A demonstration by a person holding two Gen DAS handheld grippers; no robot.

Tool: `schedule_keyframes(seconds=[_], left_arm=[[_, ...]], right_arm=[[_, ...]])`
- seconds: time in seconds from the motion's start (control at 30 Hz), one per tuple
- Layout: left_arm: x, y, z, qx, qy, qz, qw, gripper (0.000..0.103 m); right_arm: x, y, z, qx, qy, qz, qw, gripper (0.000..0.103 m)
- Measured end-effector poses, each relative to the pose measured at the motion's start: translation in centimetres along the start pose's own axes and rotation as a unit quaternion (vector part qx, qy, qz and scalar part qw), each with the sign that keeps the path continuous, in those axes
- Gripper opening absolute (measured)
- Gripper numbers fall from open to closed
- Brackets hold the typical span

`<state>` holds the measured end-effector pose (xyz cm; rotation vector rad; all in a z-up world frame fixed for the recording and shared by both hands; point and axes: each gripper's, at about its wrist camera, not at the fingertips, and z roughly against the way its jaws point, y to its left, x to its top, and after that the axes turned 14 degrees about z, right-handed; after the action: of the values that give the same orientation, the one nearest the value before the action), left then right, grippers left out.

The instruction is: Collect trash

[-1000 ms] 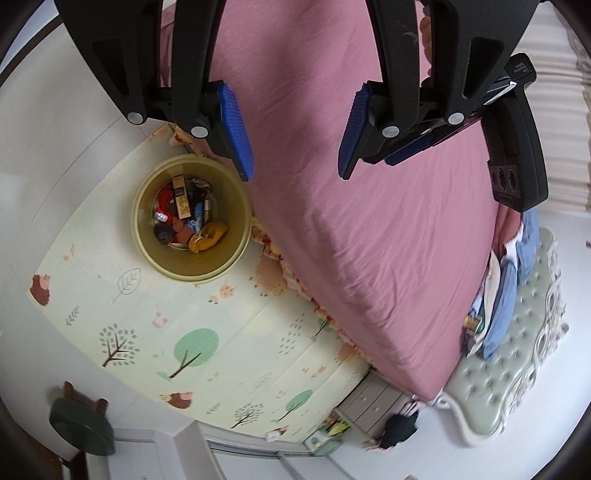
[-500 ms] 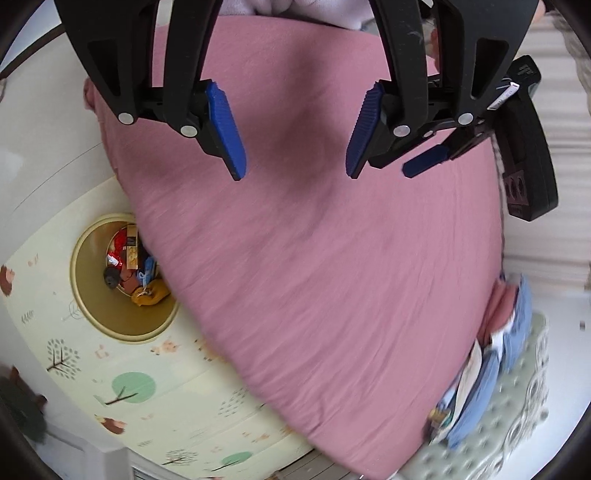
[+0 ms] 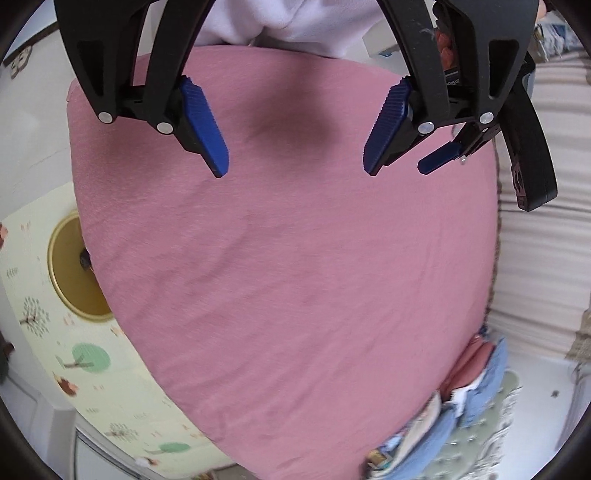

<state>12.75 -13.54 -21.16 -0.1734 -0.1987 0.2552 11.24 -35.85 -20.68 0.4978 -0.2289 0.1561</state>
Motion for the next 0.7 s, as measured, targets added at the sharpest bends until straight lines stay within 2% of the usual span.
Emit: schedule_keyframes(seconds=[0.1, 0.23, 0.33, 0.5, 0.7], left_arm=[[-0.1, 0.3, 3.4, 0.009, -0.029, 0.001, 0.9995, 0.097], [0.0, 0.4, 8.7, 0.042, -0.08, -0.002, 0.9959, 0.099], [0.2, 0.6, 12.2, 0.045, -0.115, 0.0, 0.9924, 0.099], [0.4, 1.5, 17.0, 0.056, -0.172, 0.034, 0.9829, 0.099], [0.2, 2.2, 21.3, 0.05, -0.222, 0.071, 0.9711, 0.099]], right_arm=[[0.3, 2.7, 2.1, -0.009, -0.02, 0.022, 1.0, 0.078], [1.0, 6.1, 4.9, -0.021, -0.049, 0.051, 0.997, 0.081], [1.4, 8.0, 7.4, -0.031, -0.082, 0.069, 0.994, 0.083], [1.1, 11.2, 11.2, -0.072, -0.138, 0.115, 0.981, 0.088], [0.4, 13.4, 13.6, -0.073, -0.193, 0.155, 0.966, 0.089]])
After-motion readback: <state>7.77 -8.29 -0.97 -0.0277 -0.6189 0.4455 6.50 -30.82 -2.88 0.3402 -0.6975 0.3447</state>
